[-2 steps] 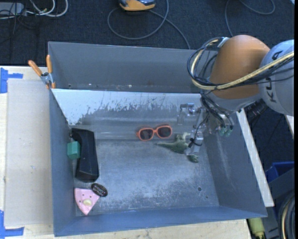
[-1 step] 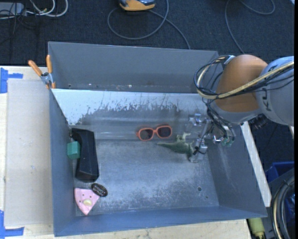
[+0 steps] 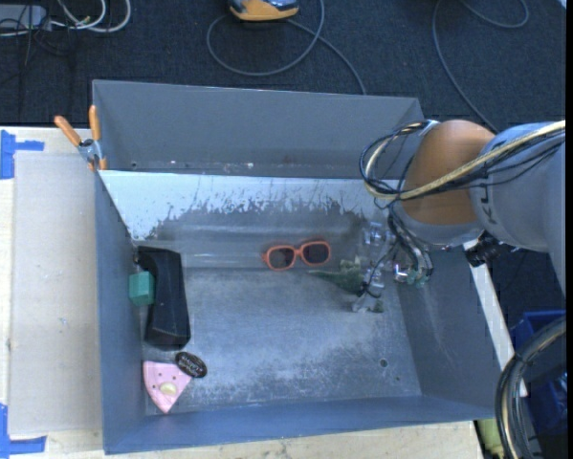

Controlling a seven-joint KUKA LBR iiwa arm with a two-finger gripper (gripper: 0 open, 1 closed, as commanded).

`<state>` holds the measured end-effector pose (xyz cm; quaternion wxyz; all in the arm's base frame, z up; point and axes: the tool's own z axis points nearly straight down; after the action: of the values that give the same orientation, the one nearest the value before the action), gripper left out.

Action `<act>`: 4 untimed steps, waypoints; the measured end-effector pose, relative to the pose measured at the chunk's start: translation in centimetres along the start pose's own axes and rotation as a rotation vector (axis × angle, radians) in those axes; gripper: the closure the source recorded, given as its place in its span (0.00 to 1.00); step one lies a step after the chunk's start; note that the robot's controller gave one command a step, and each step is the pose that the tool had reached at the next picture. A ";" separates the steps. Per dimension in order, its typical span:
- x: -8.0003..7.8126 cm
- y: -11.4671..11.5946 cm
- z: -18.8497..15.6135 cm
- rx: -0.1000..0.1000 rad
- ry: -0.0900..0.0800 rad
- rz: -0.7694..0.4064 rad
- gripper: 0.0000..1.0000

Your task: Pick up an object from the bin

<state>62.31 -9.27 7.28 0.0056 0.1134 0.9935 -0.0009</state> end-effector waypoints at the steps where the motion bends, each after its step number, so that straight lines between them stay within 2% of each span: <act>1: 1.0 -0.2 -0.4 -0.002 -0.010 -0.056 0.00; 2: -0.1 -0.1 -0.3 0.000 -0.006 -0.003 0.00; 3: 0.6 -0.2 -0.8 -0.002 -0.023 -0.055 1.00; 4: 0.6 -0.1 -0.8 -0.002 -0.022 -0.055 1.00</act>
Offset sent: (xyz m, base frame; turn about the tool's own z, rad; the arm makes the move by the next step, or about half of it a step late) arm 0.0000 0.0000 0.0000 0.0000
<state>61.70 -9.27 8.05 0.0168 0.0858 0.9962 -0.0012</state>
